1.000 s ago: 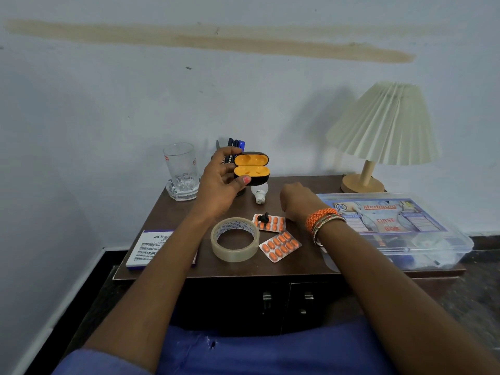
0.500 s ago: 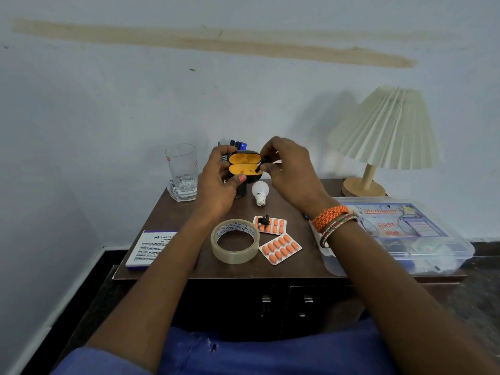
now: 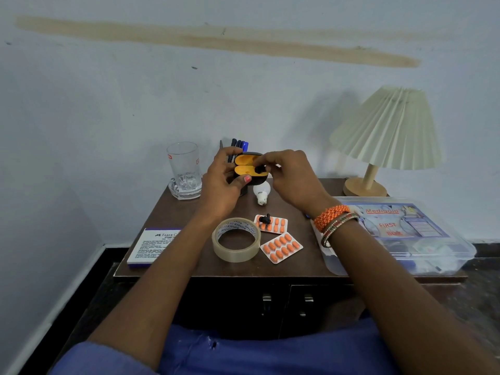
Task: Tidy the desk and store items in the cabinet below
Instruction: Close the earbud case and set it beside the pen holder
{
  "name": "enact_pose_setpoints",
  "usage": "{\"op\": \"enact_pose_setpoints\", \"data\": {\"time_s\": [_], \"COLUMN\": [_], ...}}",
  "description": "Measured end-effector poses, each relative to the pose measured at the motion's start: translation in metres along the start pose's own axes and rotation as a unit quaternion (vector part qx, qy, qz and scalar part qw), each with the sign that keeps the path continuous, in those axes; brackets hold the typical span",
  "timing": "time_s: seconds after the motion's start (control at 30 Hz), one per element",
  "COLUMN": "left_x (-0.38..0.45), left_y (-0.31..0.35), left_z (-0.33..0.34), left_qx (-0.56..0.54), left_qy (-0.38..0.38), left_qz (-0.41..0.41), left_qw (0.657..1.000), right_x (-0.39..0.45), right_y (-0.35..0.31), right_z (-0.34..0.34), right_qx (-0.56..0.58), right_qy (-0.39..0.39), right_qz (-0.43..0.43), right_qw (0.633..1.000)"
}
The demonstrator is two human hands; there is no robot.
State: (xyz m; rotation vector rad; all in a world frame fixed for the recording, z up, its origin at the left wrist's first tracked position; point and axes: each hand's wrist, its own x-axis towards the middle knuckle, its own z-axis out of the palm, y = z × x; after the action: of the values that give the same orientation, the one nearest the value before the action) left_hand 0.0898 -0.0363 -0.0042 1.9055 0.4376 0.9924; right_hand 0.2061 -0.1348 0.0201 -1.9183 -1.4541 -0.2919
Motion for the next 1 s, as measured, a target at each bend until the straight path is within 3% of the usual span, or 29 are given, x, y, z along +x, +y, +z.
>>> {"op": "enact_pose_setpoints", "data": {"time_s": [0.4, 0.67, 0.83, 0.9, 1.0], "left_x": [0.001, 0.000, 0.001, 0.000, 0.000], "left_y": [0.005, 0.005, 0.005, 0.004, 0.003], "left_z": [0.002, 0.000, -0.002, -0.003, -0.004], "left_qx": [0.001, 0.009, 0.016, 0.024, 0.023], "left_qy": [0.004, 0.008, 0.011, 0.015, 0.013], "left_qz": [-0.003, -0.005, -0.010, -0.013, -0.012], "left_qw": [1.000, 1.000, 1.000, 1.000, 1.000], "right_x": [-0.004, -0.004, -0.007, -0.006, -0.005], "right_y": [-0.005, -0.007, -0.008, -0.002, 0.015], "right_z": [-0.005, -0.004, -0.008, -0.008, 0.003], "right_qx": [-0.032, -0.029, -0.037, -0.035, -0.060], "right_qy": [0.069, 0.041, 0.126, 0.113, 0.019], "right_qz": [0.023, 0.036, 0.061, 0.090, 0.134], "right_qw": [0.997, 0.998, 0.989, 0.989, 0.989]}}
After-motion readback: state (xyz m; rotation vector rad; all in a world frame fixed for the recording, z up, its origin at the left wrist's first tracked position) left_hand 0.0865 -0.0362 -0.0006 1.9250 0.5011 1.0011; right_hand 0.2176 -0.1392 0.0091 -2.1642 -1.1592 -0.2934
